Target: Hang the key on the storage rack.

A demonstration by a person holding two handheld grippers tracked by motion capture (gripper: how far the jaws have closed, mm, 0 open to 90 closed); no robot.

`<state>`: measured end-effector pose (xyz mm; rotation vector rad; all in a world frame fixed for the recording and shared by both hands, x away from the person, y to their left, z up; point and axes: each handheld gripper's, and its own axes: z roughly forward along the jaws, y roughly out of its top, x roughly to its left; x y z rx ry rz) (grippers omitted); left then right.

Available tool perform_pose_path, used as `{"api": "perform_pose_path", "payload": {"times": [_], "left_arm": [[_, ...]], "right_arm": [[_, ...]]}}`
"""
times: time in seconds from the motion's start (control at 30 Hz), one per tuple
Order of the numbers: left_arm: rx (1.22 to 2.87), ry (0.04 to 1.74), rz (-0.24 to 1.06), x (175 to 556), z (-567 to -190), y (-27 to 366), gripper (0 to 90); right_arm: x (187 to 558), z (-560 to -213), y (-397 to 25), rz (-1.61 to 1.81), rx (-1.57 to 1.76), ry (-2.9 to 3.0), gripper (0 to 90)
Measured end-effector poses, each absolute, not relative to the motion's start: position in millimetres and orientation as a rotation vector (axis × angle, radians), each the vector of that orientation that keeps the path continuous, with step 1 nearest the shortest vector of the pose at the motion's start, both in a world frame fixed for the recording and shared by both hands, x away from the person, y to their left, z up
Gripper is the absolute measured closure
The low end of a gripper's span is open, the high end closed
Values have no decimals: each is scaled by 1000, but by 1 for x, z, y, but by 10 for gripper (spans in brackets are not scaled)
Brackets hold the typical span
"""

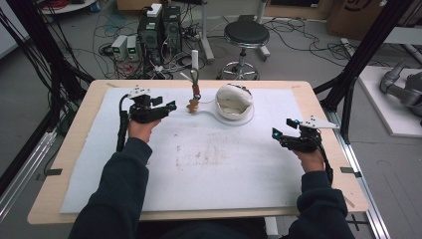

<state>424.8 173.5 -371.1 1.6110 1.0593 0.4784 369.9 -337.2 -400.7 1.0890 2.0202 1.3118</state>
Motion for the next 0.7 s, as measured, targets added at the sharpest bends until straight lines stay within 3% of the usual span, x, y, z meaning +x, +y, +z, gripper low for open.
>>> {"api": "perform_pose_path", "payload": {"times": [0.17,0.4,0.7], "left_arm": [[1589,981,510,407,-370,194,227],[1581,863,550,376,-378,220,227],[1570,877,610,345,-398,243,224]], "right_arm": [[370,-401,-336,1309,1085,2026,258],[369,-401,-335,1305,1080,2031,258],[369,-401,-332,1283,1073,2039,258]]}}
